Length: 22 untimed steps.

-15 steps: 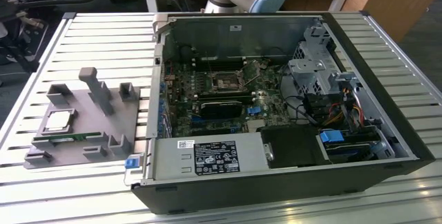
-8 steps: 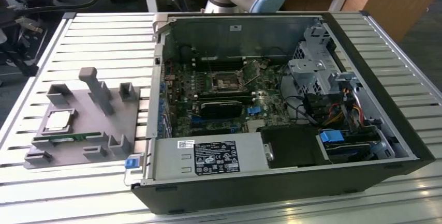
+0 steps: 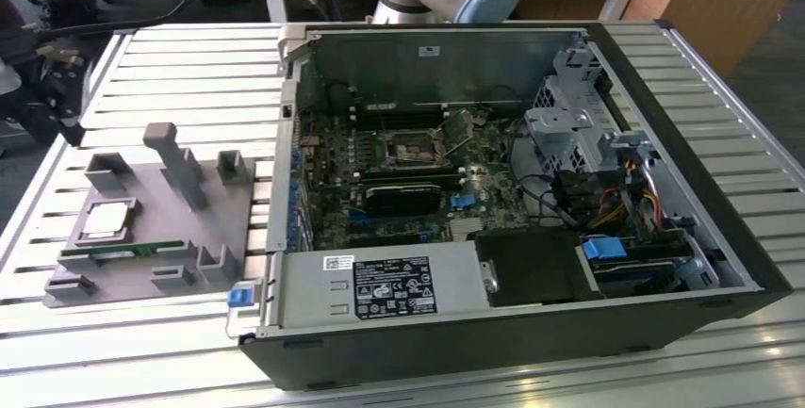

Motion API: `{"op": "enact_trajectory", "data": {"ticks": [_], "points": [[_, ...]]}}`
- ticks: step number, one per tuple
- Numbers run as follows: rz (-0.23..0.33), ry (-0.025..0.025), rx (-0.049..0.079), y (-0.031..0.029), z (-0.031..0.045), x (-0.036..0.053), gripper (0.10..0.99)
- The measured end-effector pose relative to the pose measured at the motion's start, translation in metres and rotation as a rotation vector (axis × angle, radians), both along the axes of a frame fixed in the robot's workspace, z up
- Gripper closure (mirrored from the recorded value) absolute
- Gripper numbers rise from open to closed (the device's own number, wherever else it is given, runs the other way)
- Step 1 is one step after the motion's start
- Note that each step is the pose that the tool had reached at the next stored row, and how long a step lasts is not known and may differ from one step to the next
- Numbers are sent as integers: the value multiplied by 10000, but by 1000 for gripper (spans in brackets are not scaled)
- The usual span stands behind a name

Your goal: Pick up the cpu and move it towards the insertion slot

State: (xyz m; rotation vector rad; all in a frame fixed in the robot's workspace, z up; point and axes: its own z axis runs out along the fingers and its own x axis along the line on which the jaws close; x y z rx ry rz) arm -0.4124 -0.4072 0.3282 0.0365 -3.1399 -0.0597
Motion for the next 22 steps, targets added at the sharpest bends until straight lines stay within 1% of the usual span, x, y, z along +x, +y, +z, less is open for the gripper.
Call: {"op": "enact_trajectory", "data": {"ticks": [1, 2, 5, 6, 9, 10, 11, 12, 13, 22], "points": [[1, 1, 0, 0, -12, 0, 733], [1, 0, 0, 0, -23, 0, 733], [4, 0, -7, 0, -65, 0, 561], [4, 0, -11, 0, -83, 1, 561], [3, 0, -24, 0, -138, 0, 388], [4, 0, -27, 0, -156, 0, 388], [3, 1, -30, 0, -174, 0, 329], [3, 1, -32, 0, -191, 0, 329], [3, 1, -33, 0, -209, 0, 267], [3, 0, -33, 0, -315, -2, 267]]}}
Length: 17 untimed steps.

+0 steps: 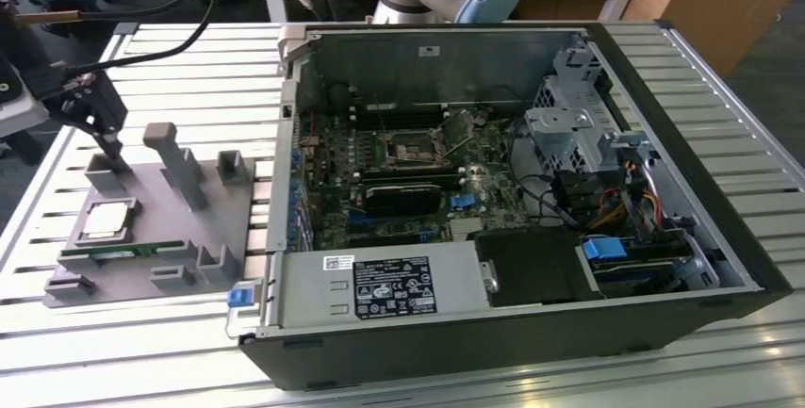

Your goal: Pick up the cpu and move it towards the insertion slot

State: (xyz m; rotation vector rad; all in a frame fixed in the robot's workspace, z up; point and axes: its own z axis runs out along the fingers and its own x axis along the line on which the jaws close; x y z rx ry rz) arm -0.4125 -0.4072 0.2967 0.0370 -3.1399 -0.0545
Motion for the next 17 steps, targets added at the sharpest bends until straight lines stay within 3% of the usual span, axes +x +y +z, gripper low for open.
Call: {"op": "enact_trajectory", "data": {"ticks": [17], "points": [[2, -1, 1, -5, -150, -60, 267]]}}
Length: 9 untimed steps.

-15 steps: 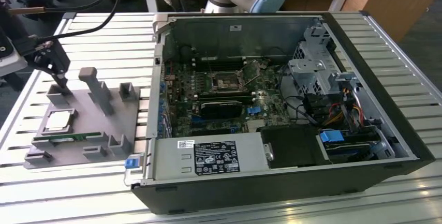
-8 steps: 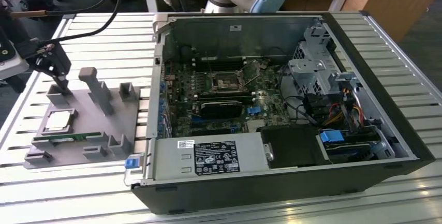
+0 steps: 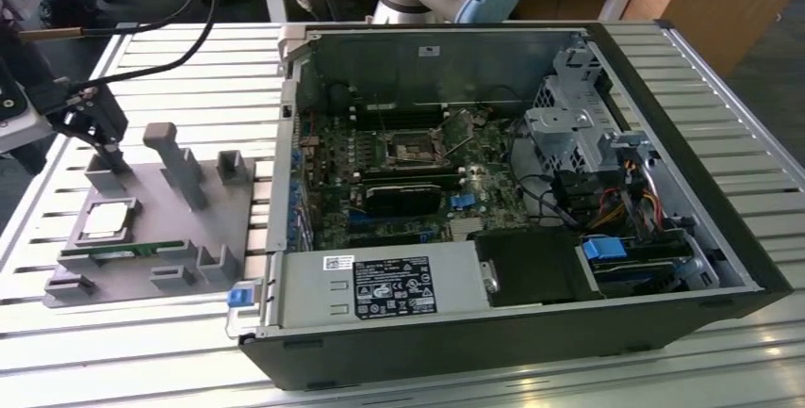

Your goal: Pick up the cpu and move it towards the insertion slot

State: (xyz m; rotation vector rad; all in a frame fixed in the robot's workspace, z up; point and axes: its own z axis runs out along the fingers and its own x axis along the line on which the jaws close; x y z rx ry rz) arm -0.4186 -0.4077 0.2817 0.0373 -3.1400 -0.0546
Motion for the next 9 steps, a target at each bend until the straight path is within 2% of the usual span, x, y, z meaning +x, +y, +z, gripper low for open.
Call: {"op": "enact_trajectory", "data": {"ticks": [9], "points": [[-1, 2, -1, -7, -156, -44, 267]]}}
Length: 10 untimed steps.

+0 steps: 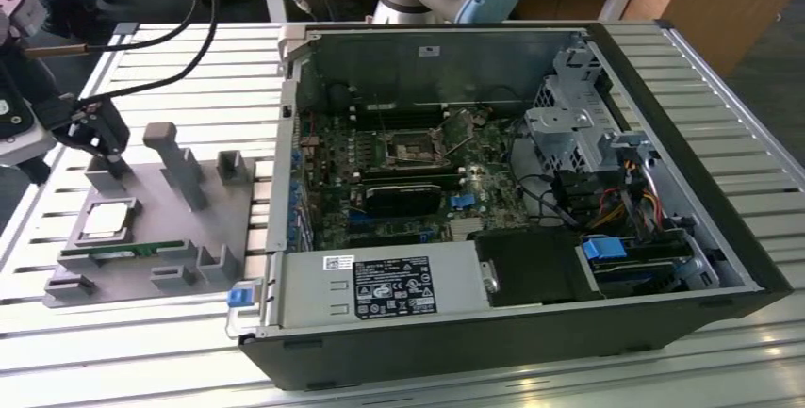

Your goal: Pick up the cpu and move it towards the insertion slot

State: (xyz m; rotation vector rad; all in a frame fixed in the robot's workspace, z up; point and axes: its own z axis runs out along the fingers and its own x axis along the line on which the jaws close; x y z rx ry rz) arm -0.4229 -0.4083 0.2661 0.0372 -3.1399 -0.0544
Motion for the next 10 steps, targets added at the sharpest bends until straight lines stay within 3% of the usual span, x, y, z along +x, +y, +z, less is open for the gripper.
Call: {"op": "enact_trajectory", "data": {"ticks": [5, 6, 10], "points": [[4, -1, 1, -6, -91, -24, 278], [8, -1, 1, -7, -107, -29, 345], [38, 0, 1, -10, -157, -45, 345]]}}
